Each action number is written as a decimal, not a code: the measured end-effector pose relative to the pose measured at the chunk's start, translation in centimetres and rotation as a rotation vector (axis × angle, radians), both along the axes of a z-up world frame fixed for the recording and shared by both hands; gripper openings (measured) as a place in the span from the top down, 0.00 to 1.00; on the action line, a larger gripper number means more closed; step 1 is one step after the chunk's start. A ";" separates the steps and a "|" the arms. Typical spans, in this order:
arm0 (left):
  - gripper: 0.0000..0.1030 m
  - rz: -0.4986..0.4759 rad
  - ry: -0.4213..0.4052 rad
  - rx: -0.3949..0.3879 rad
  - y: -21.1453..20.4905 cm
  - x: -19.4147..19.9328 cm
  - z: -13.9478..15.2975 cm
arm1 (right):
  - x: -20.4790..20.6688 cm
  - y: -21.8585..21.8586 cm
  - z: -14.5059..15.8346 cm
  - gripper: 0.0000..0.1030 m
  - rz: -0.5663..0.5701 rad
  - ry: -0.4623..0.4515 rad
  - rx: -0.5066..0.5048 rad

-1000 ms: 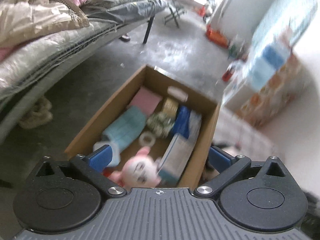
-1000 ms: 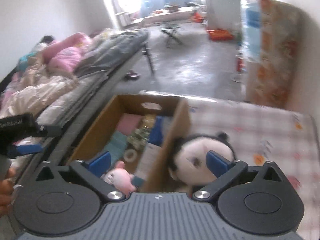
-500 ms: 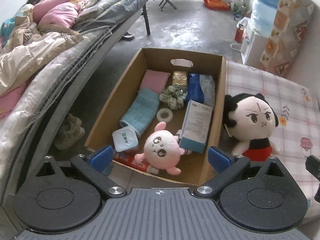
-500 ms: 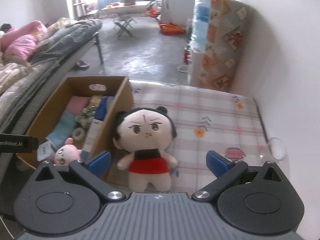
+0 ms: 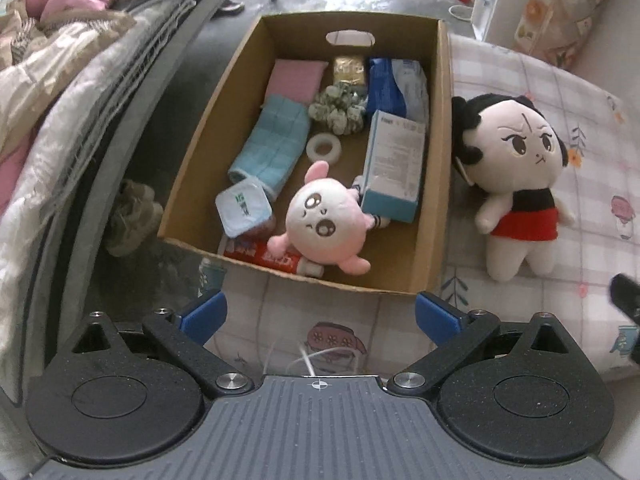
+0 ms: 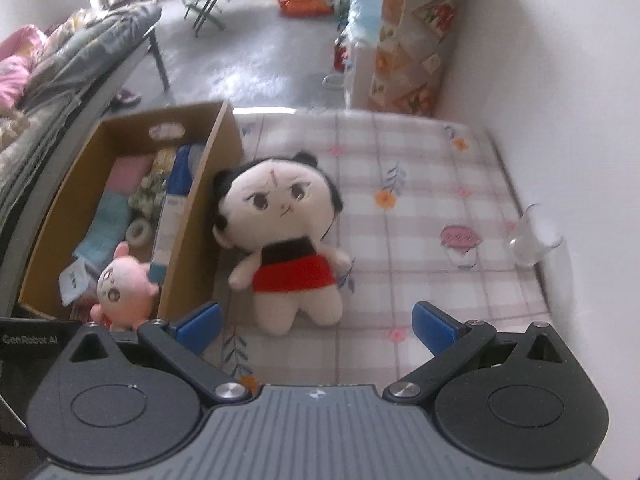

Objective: Organize soft objects

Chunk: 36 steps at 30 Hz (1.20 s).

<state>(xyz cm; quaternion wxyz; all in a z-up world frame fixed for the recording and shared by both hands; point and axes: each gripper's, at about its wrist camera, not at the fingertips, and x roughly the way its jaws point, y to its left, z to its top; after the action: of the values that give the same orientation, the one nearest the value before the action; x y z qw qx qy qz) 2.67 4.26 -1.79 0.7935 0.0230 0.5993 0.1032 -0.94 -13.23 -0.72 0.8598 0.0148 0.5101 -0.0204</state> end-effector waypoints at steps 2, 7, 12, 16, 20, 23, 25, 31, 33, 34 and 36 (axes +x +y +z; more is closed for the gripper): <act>0.02 0.012 0.006 -0.018 0.3 -0.2 0.1 | 0.2 0.4 -0.6 0.00 0.023 0.019 -0.009; 0.02 0.017 0.014 -0.037 0.7 -0.2 0.0 | 0.4 1.1 -1.6 0.00 0.071 0.034 -0.061; 0.02 0.010 0.014 -0.041 0.6 -0.1 -0.3 | 0.5 0.8 -2.2 0.00 0.061 0.052 -0.069; 0.02 -0.009 0.011 -0.051 0.0 0.0 -0.4 | 0.8 0.1 -2.2 0.00 0.036 0.056 -0.064; 0.02 -0.035 0.006 -0.067 -0.8 0.2 -0.5 | 0.9 -0.2 -1.5 0.00 0.028 0.027 -0.074; 0.02 -0.051 0.004 -0.073 -1.3 0.3 -0.5 | 1.2 -0.3 -1.3 0.00 0.029 0.018 -0.079; 0.02 -0.056 0.005 -0.076 -1.5 0.4 -0.6 | 1.6 -0.3 -1.5 0.00 0.031 0.018 -0.076; 0.02 -0.043 0.007 -0.079 -1.5 0.8 -1.2 | 2.6 -0.1 -1.5 0.00 0.017 0.003 -0.061; 0.02 -0.038 0.003 -0.080 -1.4 0.9 -1.2 | 2.7 0.1 -1.6 0.00 0.017 0.006 -0.057; 0.02 -0.036 0.003 -0.081 -1.4 1.0 -1.3 | 2.8 0.2 -1.7 0.00 0.018 0.010 -0.054; 0.02 -0.033 -0.002 -0.079 -1.4 1.1 -1.2 | 3.0 0.2 -1.9 0.00 0.018 0.015 -0.055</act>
<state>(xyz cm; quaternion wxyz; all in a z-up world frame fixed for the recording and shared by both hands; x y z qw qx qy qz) 3.80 2.91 -3.01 0.7959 0.0013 0.6018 0.0664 2.01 -13.00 -2.60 0.8561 -0.0134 0.5159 -0.0267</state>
